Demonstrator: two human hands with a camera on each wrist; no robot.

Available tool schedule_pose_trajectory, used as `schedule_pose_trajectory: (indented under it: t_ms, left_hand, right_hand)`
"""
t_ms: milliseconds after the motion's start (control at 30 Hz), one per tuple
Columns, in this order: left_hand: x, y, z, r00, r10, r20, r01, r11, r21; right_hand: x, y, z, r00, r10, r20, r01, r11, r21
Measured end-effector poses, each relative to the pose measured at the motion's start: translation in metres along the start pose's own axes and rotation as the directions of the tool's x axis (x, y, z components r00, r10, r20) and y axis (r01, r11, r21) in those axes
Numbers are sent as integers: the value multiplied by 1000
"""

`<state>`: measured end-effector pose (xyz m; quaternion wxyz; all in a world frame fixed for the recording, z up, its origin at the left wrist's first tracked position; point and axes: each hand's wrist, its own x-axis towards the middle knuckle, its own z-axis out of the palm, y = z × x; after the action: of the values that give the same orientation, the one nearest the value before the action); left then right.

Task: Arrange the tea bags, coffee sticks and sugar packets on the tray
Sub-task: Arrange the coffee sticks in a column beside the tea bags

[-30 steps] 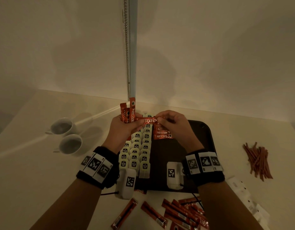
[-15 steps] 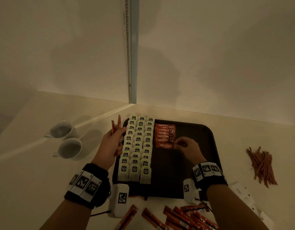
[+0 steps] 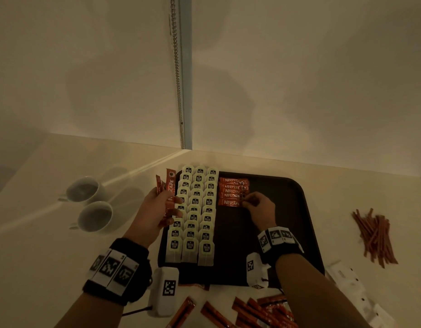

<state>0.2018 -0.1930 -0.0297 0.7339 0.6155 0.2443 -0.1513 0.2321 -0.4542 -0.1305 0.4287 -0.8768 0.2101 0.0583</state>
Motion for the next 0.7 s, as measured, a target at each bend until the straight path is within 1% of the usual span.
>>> schedule_pose_trajectory:
  t_ms: [233,400,467,533,567,600,633,667,700]
  left_hand:
    - [-4,-2,-1,996,39,76,-39,999,-1]
    - [-6,1,3,994,90,58,-93,994,55]
    - [-8,5,6,990,124,63,-131,985,116]
    - [-8,10,9,987,122,106,-141,972,189]
    - [-7,13,10,984,109,137,-138,966,219]
    - [-6,15,12,981,98,170,-137,961,240]
    - [-6,17,14,975,93,201,-144,956,256]
    - [-7,19,16,969,95,228,-157,949,274]
    - [-8,21,19,963,102,249,-174,942,289]
  right_hand:
    - [1,5,1,1000,6,-3,-6,999,-49]
    - [3,8,1,1000,-8,-24,6,998,-60]
    - [-1,1,-3,995,-76,-63,72,995,-63]
    - [-13,-22,-11,981,-187,-57,189,982,25]
    - [-23,-37,-15,972,-236,-3,235,964,123]
    - [-34,-54,-19,955,-282,91,252,934,251]
    - [-46,-69,-22,922,-329,203,234,893,385]
    - [-55,-80,-22,879,-371,301,198,857,476]
    - [-63,-88,-23,840,-405,361,183,838,514]
